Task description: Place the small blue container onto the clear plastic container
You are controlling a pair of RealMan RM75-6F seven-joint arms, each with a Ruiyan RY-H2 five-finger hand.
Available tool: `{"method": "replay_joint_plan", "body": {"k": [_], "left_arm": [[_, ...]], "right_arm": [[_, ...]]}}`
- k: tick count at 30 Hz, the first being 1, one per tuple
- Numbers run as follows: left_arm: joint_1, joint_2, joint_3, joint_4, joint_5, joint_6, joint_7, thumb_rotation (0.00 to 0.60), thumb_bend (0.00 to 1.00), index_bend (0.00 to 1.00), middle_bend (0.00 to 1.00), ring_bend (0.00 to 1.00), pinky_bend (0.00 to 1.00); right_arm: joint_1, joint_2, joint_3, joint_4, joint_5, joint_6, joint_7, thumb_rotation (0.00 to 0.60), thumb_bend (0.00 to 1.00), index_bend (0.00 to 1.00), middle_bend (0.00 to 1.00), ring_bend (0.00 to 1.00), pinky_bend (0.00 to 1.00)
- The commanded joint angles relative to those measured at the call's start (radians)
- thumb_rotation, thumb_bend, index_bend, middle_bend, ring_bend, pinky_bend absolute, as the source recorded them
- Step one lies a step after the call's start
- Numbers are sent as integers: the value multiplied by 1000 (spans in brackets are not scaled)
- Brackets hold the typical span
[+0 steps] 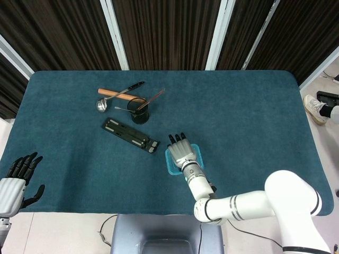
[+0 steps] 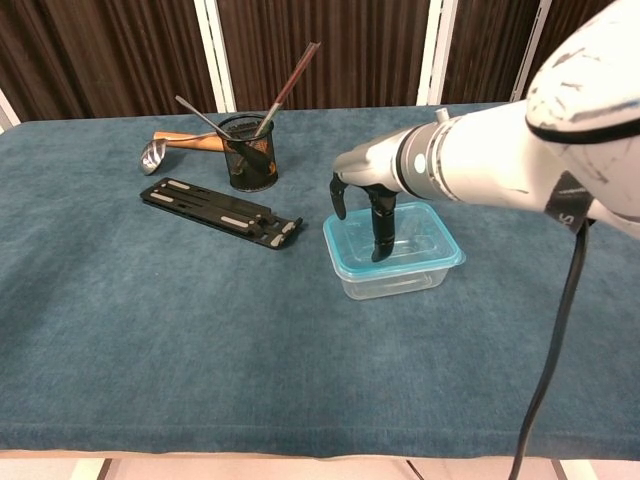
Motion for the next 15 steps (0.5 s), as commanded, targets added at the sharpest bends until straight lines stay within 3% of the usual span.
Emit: {"method": "replay_joint_plan", "body": {"k": [1, 15], "left_arm": [[0, 1, 0, 0, 0, 0, -2, 600, 408, 0, 0, 0, 81], [-2, -1, 0, 1, 0, -2, 0, 600, 409, 0, 0, 0, 81]], "right_arm": [[0, -1, 0, 2, 1, -2, -2, 600, 128, 392, 84, 0, 133], [-10, 6, -7, 10, -22, -17, 8, 600, 128, 412, 84, 0, 133]]}}
